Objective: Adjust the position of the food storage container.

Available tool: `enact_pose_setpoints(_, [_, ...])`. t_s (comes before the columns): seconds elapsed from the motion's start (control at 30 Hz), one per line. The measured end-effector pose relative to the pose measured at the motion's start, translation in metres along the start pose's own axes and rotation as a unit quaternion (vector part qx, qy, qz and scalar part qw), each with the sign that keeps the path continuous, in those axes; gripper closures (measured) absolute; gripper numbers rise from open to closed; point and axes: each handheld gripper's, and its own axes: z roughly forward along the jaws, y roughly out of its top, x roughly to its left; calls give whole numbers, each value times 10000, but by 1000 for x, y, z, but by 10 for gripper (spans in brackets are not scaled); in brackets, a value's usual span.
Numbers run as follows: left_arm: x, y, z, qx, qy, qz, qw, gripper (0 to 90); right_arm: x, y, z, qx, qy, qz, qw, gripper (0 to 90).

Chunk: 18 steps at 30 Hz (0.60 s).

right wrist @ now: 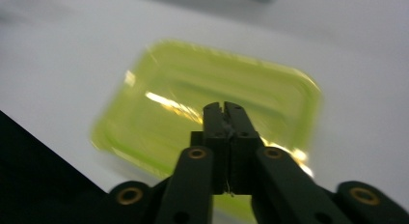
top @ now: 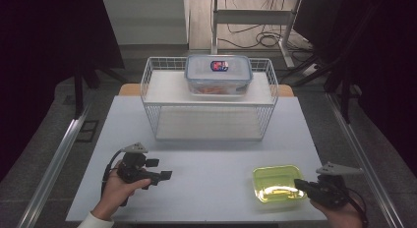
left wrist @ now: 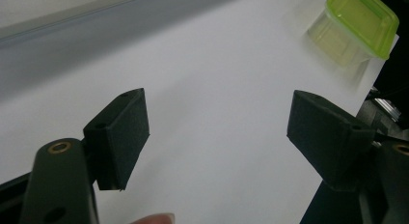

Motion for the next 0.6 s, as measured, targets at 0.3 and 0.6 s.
enact_pose_setpoints(0.3, [3,0,2,32,-3,-27,10000,220,15,-21,15,797,816,-491,9923,894])
enact_pose_setpoints(0.6, [4,0,2,18,-16,-46,10000,219,32,-13,44,1167,1015,-748,9851,894])
